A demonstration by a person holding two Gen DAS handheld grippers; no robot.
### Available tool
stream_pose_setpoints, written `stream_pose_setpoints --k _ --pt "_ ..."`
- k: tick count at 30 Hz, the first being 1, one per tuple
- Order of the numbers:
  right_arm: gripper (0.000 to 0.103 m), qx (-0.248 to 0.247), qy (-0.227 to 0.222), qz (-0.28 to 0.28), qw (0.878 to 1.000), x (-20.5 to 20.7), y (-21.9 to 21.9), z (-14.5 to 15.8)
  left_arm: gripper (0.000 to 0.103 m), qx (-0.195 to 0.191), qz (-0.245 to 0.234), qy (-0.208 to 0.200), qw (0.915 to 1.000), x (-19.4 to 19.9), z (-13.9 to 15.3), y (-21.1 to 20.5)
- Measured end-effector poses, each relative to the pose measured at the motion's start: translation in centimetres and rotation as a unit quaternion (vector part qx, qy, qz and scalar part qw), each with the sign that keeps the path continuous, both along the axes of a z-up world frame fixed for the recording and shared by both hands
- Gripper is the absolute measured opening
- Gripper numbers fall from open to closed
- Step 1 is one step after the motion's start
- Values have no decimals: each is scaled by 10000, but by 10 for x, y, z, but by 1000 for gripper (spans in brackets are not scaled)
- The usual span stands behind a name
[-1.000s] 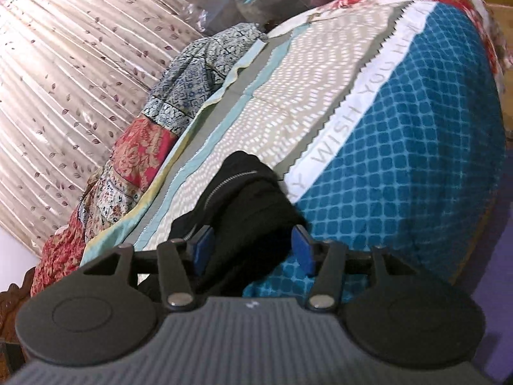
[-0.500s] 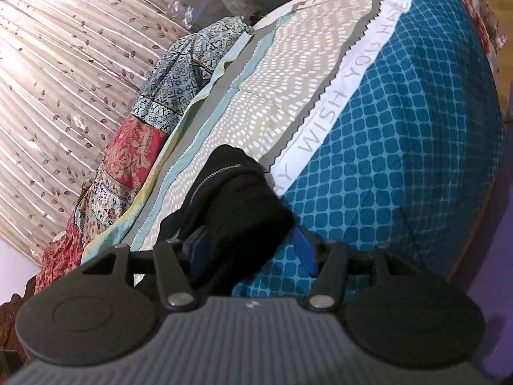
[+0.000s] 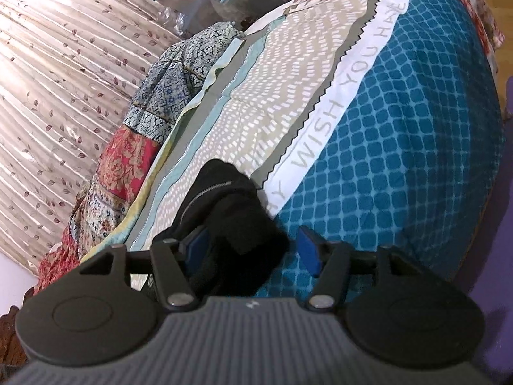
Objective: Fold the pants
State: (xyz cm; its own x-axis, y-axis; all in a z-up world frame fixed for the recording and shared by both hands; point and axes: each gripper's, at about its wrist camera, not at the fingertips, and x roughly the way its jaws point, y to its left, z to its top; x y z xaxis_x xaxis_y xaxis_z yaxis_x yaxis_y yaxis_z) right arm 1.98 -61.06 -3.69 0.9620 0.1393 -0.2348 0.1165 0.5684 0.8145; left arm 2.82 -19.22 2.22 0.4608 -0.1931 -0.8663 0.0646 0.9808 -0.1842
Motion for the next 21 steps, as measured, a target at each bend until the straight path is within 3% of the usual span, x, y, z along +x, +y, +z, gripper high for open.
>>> stream_pose_setpoints --k 4,5,6,7,10,11,15,18,21 --pt "65 67 2 85 9999 14 -1 -1 80 -284 -180 -182 9993 3 19 -3" --pt "55 -11 11 240 9997 19 3 2 80 -310 -284 -214 9989 8 24 -10" --pt "27 -112 36 402 9991 24 7 6 80 -340 -379 -235 9984 11 27 -14" --pt "20 -256 21 524 9983 26 13 11 81 -384 -477 -245 9978 15 30 -20" --pt "19 -1106 -279 754 9906 21 45 35 90 -569 -763 -260 9951 27 44 -43" --pt "19 -1414 -414 879 9852 17 58 43 97 -637 -877 -274 9937 32 47 -52" --pt "19 -2530 -876 1447 9526 2 116 65 103 -726 -1421 -430 9863 47 60 -91" --pt "19 -3250 -1029 1756 9235 -8 150 69 103 -656 -1667 -365 9831 53 59 -119" --pt "19 -3617 -1165 2046 9021 -14 172 67 102 -562 -1753 -318 9824 54 52 -135"
